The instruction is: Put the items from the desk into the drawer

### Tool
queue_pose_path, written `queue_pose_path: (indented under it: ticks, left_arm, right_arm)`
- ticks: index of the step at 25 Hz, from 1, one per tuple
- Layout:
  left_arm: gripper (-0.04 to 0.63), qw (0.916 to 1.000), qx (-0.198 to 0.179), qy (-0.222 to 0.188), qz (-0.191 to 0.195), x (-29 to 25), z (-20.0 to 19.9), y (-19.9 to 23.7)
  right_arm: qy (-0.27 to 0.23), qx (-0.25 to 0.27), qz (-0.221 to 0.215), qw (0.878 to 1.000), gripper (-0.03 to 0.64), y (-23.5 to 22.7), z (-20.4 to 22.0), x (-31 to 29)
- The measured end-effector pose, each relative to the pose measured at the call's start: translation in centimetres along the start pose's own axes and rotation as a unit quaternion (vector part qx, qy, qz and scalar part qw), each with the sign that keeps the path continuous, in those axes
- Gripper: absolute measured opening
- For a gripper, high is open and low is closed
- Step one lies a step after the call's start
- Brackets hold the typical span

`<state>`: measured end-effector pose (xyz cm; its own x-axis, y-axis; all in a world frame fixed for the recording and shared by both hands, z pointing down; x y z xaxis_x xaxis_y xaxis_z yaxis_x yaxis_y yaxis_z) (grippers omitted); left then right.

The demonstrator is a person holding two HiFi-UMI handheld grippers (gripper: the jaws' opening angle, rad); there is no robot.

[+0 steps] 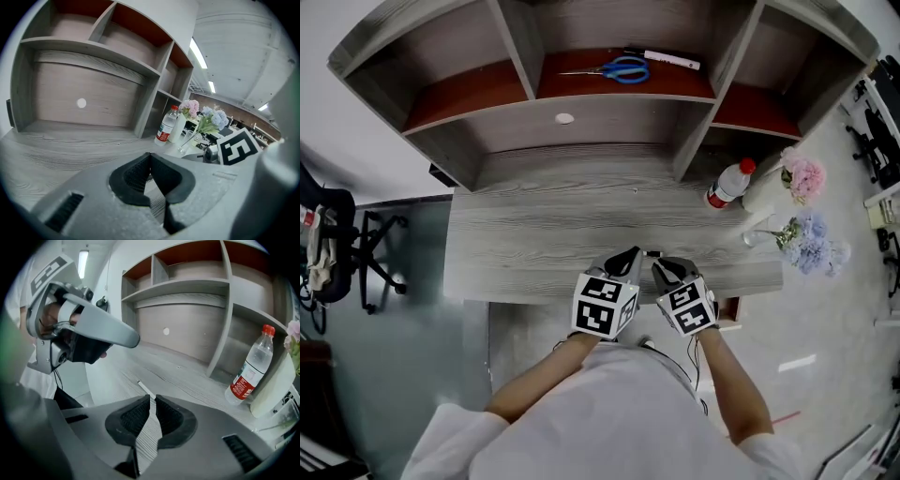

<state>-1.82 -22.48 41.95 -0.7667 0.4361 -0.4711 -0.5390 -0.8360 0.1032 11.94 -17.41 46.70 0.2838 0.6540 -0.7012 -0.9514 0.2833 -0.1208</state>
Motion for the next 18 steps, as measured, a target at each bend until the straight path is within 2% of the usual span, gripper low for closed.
queue_pose_path:
  ticks: [10,15,18]
  left_arm:
    - [0.003,0.9999,-0.003,-0.005,0.012,-1.0,-0.5,2.7]
    - [0.003,0.9998,-0.004,-0.006,0.017,-1.5,-0.8,3.4]
    - [0.003,0.9998,-0.002,-0.008,0.016,-1.6,-0.8,3.9]
  right_arm:
    - [0.047,0.076,-0.002,0.996,0.009,-0.6,-0.7,-2.6]
    - [0.077,0.115,-0.006,0.99,0.076,-1.0,-0.8,-3.6]
    - [0.102,0.155,-0.013,0.983,0.087,-1.2,-0.7,-4.3]
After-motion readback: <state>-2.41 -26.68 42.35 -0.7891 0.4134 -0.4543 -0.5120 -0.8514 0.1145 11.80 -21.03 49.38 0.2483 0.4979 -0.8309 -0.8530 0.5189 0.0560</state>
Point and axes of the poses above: the fingertips, and each gripper's own axes: x backward along the fingers, y to its left, z out of its underside, the point moved 10 cm from there along x, backward along the fingers, and after that the axes turned 15 degrees about -x, right-handed, at the moved point
